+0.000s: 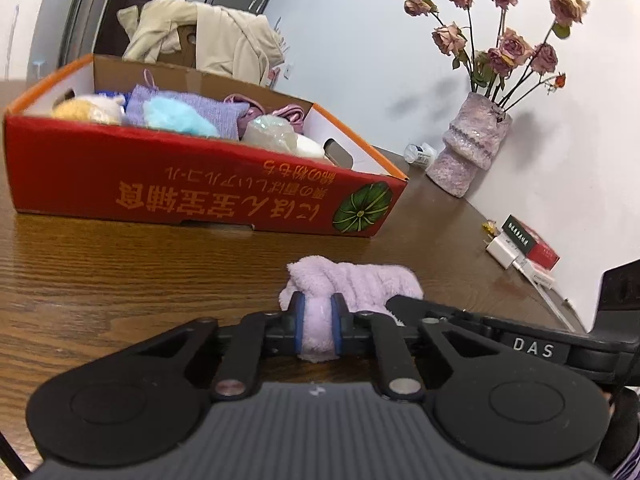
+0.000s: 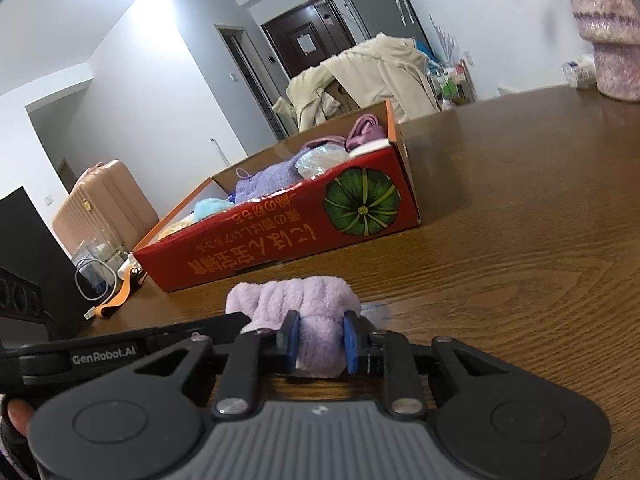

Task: Organize soft objects
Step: 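Grasp the lilac folded towel with both grippers and lift it, then carry the lilac towel into the box and open both grippers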

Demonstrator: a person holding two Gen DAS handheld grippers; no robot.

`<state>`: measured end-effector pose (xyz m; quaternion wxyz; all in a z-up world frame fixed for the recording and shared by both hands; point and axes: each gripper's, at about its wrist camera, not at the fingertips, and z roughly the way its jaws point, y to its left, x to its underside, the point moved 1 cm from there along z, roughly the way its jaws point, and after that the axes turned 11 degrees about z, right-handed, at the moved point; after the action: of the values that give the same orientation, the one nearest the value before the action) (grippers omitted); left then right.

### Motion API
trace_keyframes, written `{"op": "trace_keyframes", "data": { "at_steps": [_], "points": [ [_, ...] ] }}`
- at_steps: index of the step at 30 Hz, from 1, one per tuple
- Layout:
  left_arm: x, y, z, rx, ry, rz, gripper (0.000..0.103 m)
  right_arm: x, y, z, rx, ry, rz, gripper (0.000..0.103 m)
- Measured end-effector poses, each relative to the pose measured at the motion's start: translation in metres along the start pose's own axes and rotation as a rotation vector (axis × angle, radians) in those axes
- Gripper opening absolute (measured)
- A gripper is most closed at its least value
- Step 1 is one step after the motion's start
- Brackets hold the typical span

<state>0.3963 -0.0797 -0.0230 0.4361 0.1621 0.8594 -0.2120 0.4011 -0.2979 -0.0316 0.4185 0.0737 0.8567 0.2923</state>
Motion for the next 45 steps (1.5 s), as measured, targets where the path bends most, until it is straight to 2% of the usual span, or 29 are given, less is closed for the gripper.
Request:
{"op": "trace_keyframes", "data": {
  "at_steps": [5, 8, 13, 16, 21, 25, 30, 35, 37, 38, 40, 43, 45],
  "points": [
    [0.016, -0.039, -0.069, -0.073, 0.01, 0.059, 0.013, 0.027, 0.048, -0.055, -0.07, -0.044, -0.111, 0.018],
    [0.034, -0.057, -0.126, -0.062, -0.063, 0.051, 0.013, 0.048, 0.077, -0.101, -0.13, -0.085, -0.098, 0.018],
    [0.04, -0.067, -0.183, -0.06, -0.157, 0.067, 0.013, 0.059, 0.106, -0.138, -0.152, -0.109, -0.157, 0.018],
    [0.034, -0.066, -0.197, -0.063, -0.199, 0.063, 0.013, 0.059, 0.114, -0.145, -0.147, -0.125, -0.156, 0.018],
    [0.03, -0.062, -0.203, -0.048, -0.217, 0.057, 0.012, 0.06, 0.12, -0.145, -0.134, -0.128, -0.152, 0.018],
    [-0.002, -0.049, -0.201, -0.007, -0.249, 0.076, 0.012, 0.039, 0.128, -0.137, -0.133, -0.144, -0.157, 0.018],
    [-0.08, -0.017, -0.175, -0.011, -0.279, 0.124, 0.012, -0.035, 0.145, -0.098, -0.161, -0.172, -0.173, 0.018],
    [-0.151, 0.049, -0.099, -0.032, -0.173, 0.044, 0.013, -0.116, 0.151, -0.009, -0.121, -0.102, -0.125, 0.018],
    [-0.165, 0.078, -0.067, -0.066, -0.127, 0.001, 0.013, -0.136, 0.149, 0.036, -0.085, -0.05, -0.102, 0.018],
    [-0.171, 0.093, -0.046, -0.059, -0.087, -0.022, 0.013, -0.145, 0.143, 0.062, -0.069, -0.013, -0.065, 0.018],
    [-0.173, 0.116, -0.013, -0.086, -0.032, -0.062, 0.013, -0.154, 0.134, 0.106, -0.018, 0.043, -0.025, 0.018],
    [-0.164, 0.143, 0.04, -0.131, 0.099, -0.093, 0.015, -0.155, 0.114, 0.164, 0.052, 0.131, 0.051, 0.019],
    [-0.154, 0.155, 0.064, -0.204, 0.179, -0.098, 0.015, -0.146, 0.097, 0.197, 0.095, 0.2, 0.11, 0.019]
  ]
}}
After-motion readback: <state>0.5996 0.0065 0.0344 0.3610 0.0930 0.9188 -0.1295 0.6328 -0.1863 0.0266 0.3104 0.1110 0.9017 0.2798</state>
